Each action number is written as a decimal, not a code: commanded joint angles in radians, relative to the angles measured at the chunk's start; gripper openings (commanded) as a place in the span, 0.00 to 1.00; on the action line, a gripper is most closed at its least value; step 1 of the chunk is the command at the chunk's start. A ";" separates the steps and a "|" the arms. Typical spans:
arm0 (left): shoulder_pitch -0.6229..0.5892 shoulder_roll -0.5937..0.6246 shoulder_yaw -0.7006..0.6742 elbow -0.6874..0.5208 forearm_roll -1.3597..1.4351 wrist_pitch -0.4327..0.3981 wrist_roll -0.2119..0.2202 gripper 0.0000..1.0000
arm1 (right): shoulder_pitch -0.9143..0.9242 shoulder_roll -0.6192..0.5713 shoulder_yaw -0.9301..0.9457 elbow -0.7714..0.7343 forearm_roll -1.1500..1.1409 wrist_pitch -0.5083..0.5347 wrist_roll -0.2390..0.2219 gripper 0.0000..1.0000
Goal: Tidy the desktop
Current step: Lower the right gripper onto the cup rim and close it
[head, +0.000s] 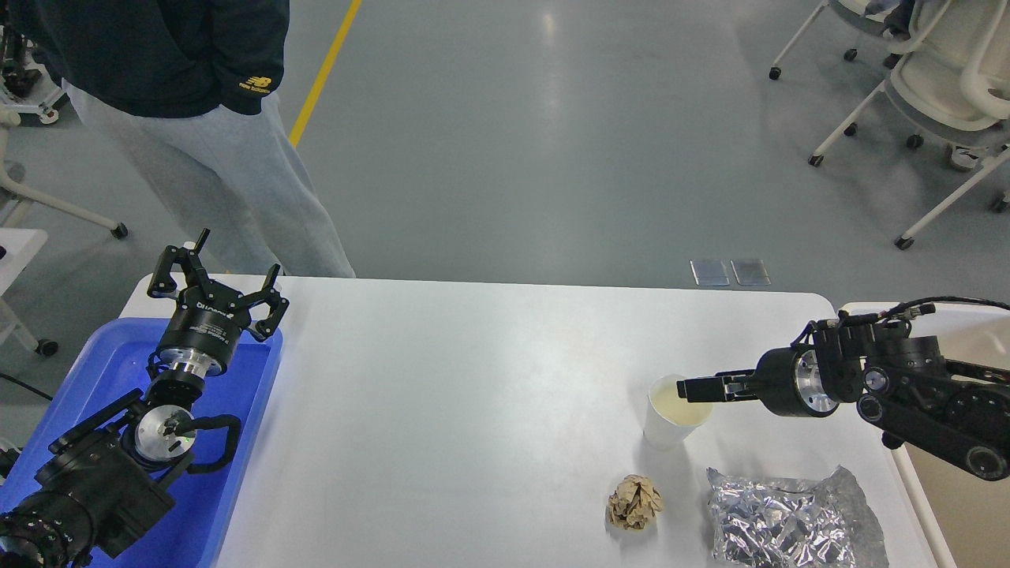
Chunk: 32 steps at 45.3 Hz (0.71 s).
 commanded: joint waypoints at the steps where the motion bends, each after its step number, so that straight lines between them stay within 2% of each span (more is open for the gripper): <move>1: 0.000 0.000 0.000 0.000 0.000 0.000 0.000 1.00 | 0.011 0.044 -0.048 -0.057 -0.022 -0.003 -0.004 0.99; 11: 0.000 0.000 0.000 0.000 0.000 0.000 0.000 1.00 | 0.017 0.079 -0.087 -0.122 -0.032 -0.004 -0.003 0.97; 20: 0.000 0.000 0.000 0.000 0.000 0.000 0.002 1.00 | 0.008 0.085 -0.091 -0.137 -0.036 -0.006 0.001 0.78; 22: 0.000 0.000 0.000 0.000 0.000 0.000 0.000 1.00 | 0.008 0.088 -0.093 -0.143 -0.036 -0.004 0.001 0.69; 24: 0.000 0.000 0.000 0.000 0.000 0.000 0.000 1.00 | 0.008 0.102 -0.094 -0.156 -0.036 -0.003 0.002 0.55; 25: 0.000 0.000 0.000 0.000 0.000 0.000 0.000 1.00 | 0.008 0.111 -0.094 -0.159 -0.036 -0.001 0.002 0.46; 28: 0.000 0.000 0.000 0.000 0.000 0.000 0.000 1.00 | 0.008 0.128 -0.096 -0.162 -0.036 0.003 0.004 0.06; 29: 0.000 0.000 0.000 0.000 0.000 0.000 0.000 1.00 | 0.008 0.128 -0.096 -0.162 -0.036 0.003 0.004 0.00; 32: 0.000 0.000 0.000 0.000 0.000 0.000 0.000 1.00 | 0.008 0.127 -0.096 -0.160 -0.036 0.003 0.007 0.00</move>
